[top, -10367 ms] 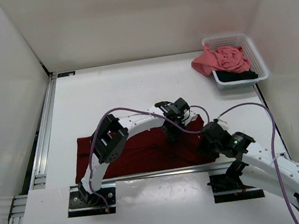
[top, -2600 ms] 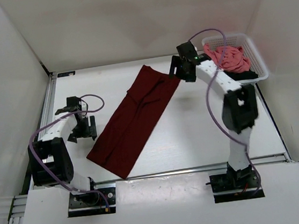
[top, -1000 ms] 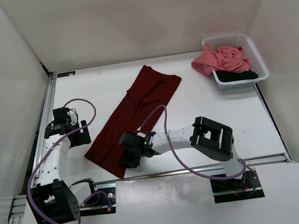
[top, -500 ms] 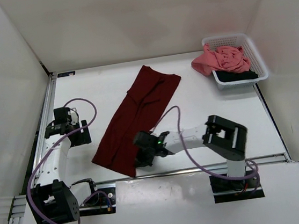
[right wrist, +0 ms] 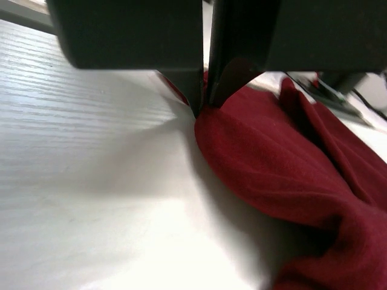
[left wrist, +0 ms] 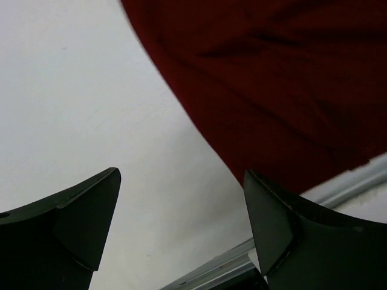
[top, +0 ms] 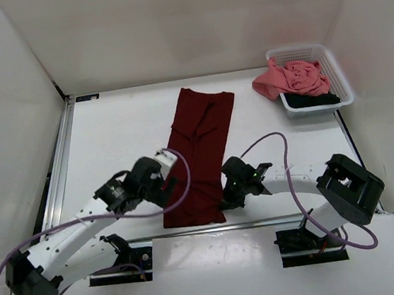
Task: Fold and stack the t-shirts
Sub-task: Rotate the tshirt 90 degrees, then grab the bottom of the folded rectangular tshirt with both arms
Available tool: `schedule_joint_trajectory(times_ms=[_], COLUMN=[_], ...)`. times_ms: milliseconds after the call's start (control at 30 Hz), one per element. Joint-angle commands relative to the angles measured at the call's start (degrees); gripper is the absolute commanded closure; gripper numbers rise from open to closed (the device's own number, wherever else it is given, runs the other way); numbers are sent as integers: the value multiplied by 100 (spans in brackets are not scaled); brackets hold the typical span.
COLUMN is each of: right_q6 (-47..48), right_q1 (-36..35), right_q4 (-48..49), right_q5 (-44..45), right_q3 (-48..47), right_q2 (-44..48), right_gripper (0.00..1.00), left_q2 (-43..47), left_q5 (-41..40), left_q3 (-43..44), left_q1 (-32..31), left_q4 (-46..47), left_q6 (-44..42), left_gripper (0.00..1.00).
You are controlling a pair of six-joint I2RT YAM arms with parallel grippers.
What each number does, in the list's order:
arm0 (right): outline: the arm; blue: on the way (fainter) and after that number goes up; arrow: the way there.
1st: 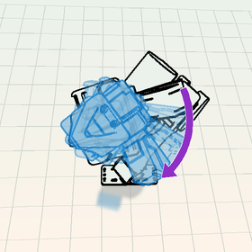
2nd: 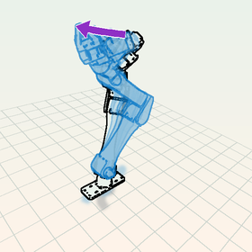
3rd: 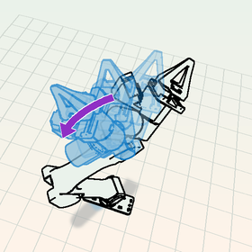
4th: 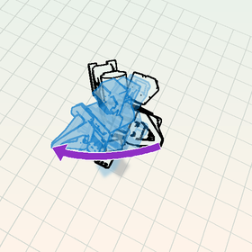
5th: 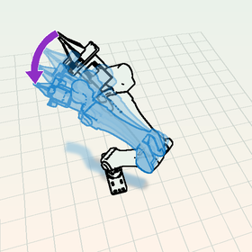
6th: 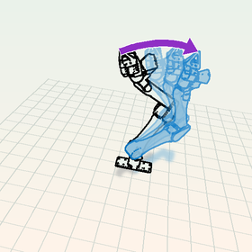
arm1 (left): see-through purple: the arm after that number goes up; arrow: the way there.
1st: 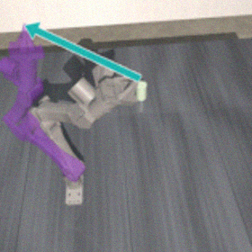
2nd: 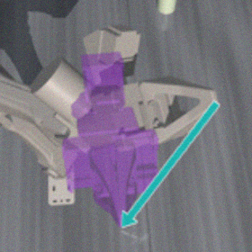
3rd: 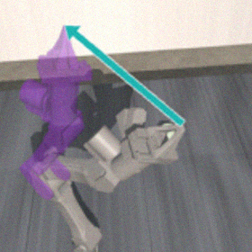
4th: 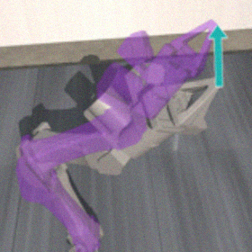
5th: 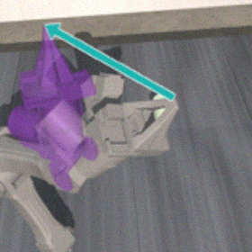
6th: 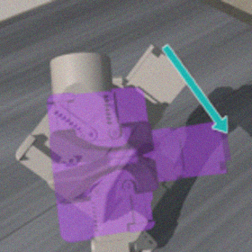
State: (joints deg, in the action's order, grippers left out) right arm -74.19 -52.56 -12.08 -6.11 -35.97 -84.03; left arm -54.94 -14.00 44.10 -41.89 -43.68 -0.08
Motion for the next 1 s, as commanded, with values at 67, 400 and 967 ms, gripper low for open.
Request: schedule_joint_trajectory(times_ms=[67, 400, 967], right_q6=[608, 1064, 1355], right_q1=[-185, 465, 571], right_q4=[-6, 250, 179], right_q5=[-714, -1121, -1138], right_q3=[440, 1022, 846], right_q2=[70, 862, 809], right_gripper=[100, 97, 95], left_q2=[861, 2242, 213], left_q5=[-358, 134, 2054], left_q3=[-954, -2370, -693], left_q1=[-1688, -3080, -1192], left_q4=[35, 474, 150], left_q6=[8, 8, 8], left_gripper=[7, 7, 27])
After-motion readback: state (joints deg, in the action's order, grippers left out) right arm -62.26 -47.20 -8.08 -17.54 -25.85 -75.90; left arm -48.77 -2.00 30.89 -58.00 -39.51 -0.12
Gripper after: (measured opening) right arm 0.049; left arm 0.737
